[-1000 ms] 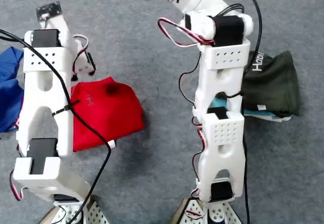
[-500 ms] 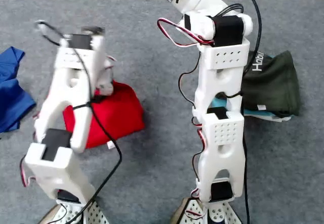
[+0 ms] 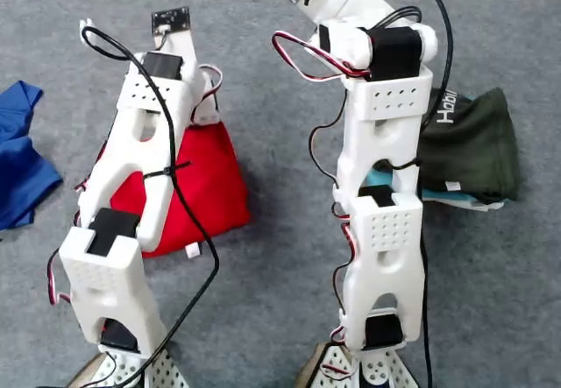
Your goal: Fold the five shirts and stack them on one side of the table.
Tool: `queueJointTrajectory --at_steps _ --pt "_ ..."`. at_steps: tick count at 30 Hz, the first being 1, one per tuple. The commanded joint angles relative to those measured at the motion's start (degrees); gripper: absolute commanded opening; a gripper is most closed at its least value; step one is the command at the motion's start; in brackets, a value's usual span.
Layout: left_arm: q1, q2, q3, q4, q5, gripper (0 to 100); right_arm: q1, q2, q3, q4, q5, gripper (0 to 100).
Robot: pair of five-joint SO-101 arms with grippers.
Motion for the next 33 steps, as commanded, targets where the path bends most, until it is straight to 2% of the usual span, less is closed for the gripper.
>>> queueJointTrajectory --at_steps 1,5,8,15,18,20,27,33 --pt "0.5 1.8 -0.9 -6.2 2.4 2 -0.7 -3.9 -1.4 1.0 0.4 0.5" --pt "0.2 7.8 -0.5 -8.7 4.6 2 -0.7 -3.9 -1.4 1.0 0.4 0.5" --pt "-2.5 8.7 -4.3 -6.2 5.6 2 -0.6 -3.9 -1.4 1.0 0.4 0.5" --pt "-7.5 5.7 -26.5 8.8 5.2 2 -0.6 -3.9 -1.4 1.0 0.4 0.5" --pt "-7.2 5.9 -34.7 19.5 -0.1 2 -0.6 -3.9 -1.4 1.0 0.4 0.5" --pt "-6.9 6.0 -35.4 24.8 -3.2 2 -0.6 -3.9 -1.4 1.0 0.4 0.5" --pt "-19.2 6.9 -21.3 23.6 -8.8 2 -0.6 -4.0 -1.4 1.0 0.4 0.5" --pt "-25.3 10.4 -7.9 10.8 -11.1 2 -0.9 -3.9 -1.4 1.0 0.4 0.5"
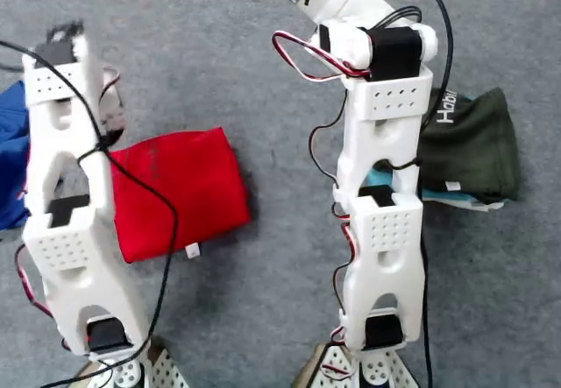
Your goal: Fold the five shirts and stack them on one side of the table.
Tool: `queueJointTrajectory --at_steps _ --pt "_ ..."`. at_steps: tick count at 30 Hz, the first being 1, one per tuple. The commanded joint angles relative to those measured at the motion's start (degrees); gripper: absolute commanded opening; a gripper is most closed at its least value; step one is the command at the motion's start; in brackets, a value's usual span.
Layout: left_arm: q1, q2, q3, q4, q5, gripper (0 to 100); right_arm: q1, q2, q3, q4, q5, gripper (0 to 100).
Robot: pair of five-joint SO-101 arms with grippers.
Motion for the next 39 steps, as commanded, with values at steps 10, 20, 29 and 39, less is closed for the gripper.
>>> queueJointTrajectory --at_steps 10,20,29,39 --pt "-3.1 5.3 13.2 -20.6 -0.6 2 -0.9 -3.9 -1.4 1.0 0.4 0.5" --pt "-11.3 -1.1 8.4 -15.4 -1.1 2 -2.3 -4.4 -2.1 0.8 0.8 0.5" --pt "-14.0 -12.3 12.1 -11.3 -2.8 2 -9.8 -14.8 -1.4 1.0 0.4 0.5" --pt "-26.0 -33.5 42.9 -23.9 -14.7 2 -15.5 -36.4 36.0 1.0 -35.4 0.6"
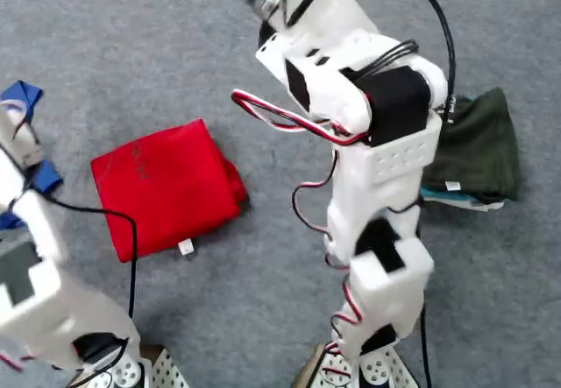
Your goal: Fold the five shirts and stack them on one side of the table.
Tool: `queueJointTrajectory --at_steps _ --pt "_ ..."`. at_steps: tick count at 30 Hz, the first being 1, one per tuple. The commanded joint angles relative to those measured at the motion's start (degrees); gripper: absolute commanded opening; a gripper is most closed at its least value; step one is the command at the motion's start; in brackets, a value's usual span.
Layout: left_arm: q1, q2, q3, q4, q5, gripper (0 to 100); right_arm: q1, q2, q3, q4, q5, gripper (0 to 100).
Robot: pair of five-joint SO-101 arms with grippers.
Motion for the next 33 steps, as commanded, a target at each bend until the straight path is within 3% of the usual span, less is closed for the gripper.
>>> queueJointTrajectory --at_steps 1,7,10,13,19,24,33 --pt "-5.6 -9.7 16.1 -9.8 -3.5 2 -3.6 -11.9 22.8 0.9 -15.6 0.8" --pt "-11.9 -17.0 40.2 -27.8 -6.6 2 -13.4 -22.4 60.7 -3.9 -25.9 0.9" --pt "-13.5 -17.4 47.2 -33.1 -6.7 2 -15.1 -23.4 71.3 -11.9 -34.5 1.4" --pt "-14.2 -17.8 48.1 -34.9 -6.5 2 -15.2 -22.7 78.1 -19.6 -43.9 10.0" --pt "-14.2 -17.6 47.8 -35.1 -6.5 2 -15.4 -18.2 84.1 -31.4 -57.1 33.7" --pt "-14.1 -17.6 47.8 -35.1 -6.5 2 -19.3 -12.0 83.9 -37.5 -64.8 35.0" --pt "-14.1 -17.5 47.8 -35.2 -6.5 2 -24.7 -2.6 83.8 -42.3 -71.1 35.0"
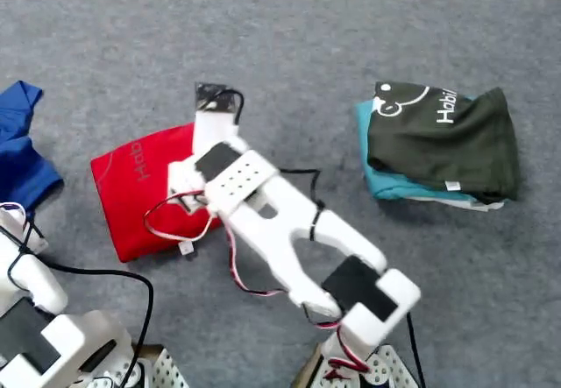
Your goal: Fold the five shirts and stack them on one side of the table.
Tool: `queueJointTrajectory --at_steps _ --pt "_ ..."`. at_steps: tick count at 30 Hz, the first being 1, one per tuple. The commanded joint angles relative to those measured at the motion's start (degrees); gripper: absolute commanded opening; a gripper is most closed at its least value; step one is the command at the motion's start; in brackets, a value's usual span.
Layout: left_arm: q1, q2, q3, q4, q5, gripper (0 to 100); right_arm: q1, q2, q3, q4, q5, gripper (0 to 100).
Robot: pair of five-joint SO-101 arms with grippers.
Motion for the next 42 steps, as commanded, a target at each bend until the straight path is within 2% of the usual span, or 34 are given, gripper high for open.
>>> queueJointTrajectory --at_steps 1,13,29,32,37,42 --pt "-0.4 -2.2 -0.1 -0.9 -0.2 2 -0.6 1.9 0.0 -2.0 -2.4 35.0" --pt "-0.4 -2.2 -0.1 -0.9 -0.2 2 5.7 10.2 0.0 -13.1 -2.1 35.0" --pt "-0.4 -2.2 -0.2 -0.9 -0.4 2 6.4 13.1 0.1 -12.7 -1.9 34.7" --pt "-0.4 -2.2 -0.2 -0.9 -0.4 2 6.4 13.1 0.1 -12.7 -1.9 26.7" --pt "-0.4 -2.2 -0.2 -0.9 -0.4 2 6.5 13.1 0.1 -12.7 -1.8 0.3" --pt "-0.4 -2.2 -0.2 -0.9 -0.4 2 6.5 12.9 0.0 -12.1 -1.8 4.0"
